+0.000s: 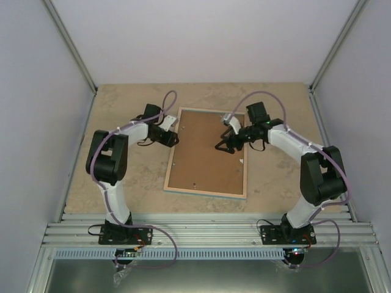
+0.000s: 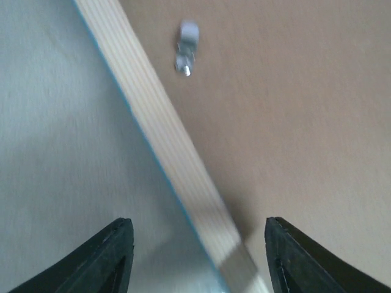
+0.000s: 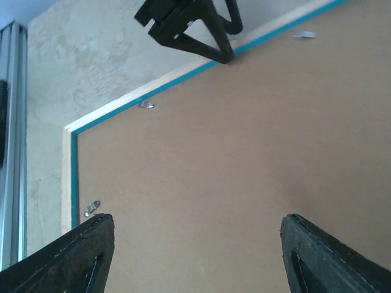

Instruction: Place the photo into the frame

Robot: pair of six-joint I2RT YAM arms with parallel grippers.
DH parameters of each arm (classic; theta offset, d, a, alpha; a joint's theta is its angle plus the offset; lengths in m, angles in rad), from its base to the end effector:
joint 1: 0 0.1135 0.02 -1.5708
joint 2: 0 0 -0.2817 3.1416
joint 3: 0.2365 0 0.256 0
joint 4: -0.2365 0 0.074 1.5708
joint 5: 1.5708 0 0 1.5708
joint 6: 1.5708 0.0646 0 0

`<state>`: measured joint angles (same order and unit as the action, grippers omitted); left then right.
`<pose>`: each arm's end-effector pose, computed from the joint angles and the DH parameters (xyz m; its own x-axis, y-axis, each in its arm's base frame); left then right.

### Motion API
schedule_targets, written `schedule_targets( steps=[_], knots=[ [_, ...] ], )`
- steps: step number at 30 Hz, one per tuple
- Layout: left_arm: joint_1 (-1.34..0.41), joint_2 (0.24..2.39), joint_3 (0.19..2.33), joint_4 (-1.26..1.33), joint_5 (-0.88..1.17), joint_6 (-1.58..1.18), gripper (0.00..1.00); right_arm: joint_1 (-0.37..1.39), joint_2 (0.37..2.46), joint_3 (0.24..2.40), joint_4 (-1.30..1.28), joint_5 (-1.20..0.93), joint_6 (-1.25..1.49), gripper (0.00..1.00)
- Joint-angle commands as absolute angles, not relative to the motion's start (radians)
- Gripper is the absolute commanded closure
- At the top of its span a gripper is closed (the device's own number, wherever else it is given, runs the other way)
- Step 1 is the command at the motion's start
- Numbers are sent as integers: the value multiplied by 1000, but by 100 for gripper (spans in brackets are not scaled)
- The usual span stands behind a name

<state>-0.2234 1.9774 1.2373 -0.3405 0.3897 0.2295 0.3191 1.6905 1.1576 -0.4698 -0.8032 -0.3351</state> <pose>0.4028 -0.1167 0.1307 -0.7515 0.3865 -0.5347 0.5651 0.7953 -0.2193 0.3295 0.1578 0.2182 -0.5633 -0.4266 -0.7076 -0.8161 0.4210 0.3959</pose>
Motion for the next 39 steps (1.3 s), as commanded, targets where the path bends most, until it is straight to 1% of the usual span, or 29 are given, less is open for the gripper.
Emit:
schedule_targets(
  steps=[1,4,7,9,14,16,21,27,31,34,39],
  knots=[
    [-215,1803,1152,-459,328,319,37,417,1670,1135,-417,-719,-422,26],
    [-215,1682,1058,-491,315,373,33,480,1689,1126,-386,-685,-462,28],
    [-215,1618,987,-497,301,391,30,544,1702,1103,-325,-650,-485,30],
    [-215,1619,962,-508,314,373,31,594,1717,1101,-277,-626,-495,31],
    [-215,1695,950,-500,435,289,41,725,1775,1110,-135,-525,-547,38],
    [-215,1722,958,-496,474,266,46,764,1807,1117,-85,-490,-558,42],
    [-215,1764,960,-485,512,234,54,815,1881,1100,53,-445,-548,49],
    [-212,1802,963,-483,503,208,63,836,1962,1097,131,-396,-559,51],
    [-204,1819,967,-491,495,199,73,842,1997,1084,167,-382,-558,54],
    [-189,1820,965,-486,507,184,76,854,2020,1083,180,-375,-557,54],
    [-179,1822,952,-479,515,183,87,873,2058,1095,192,-358,-547,57]
  ],
)
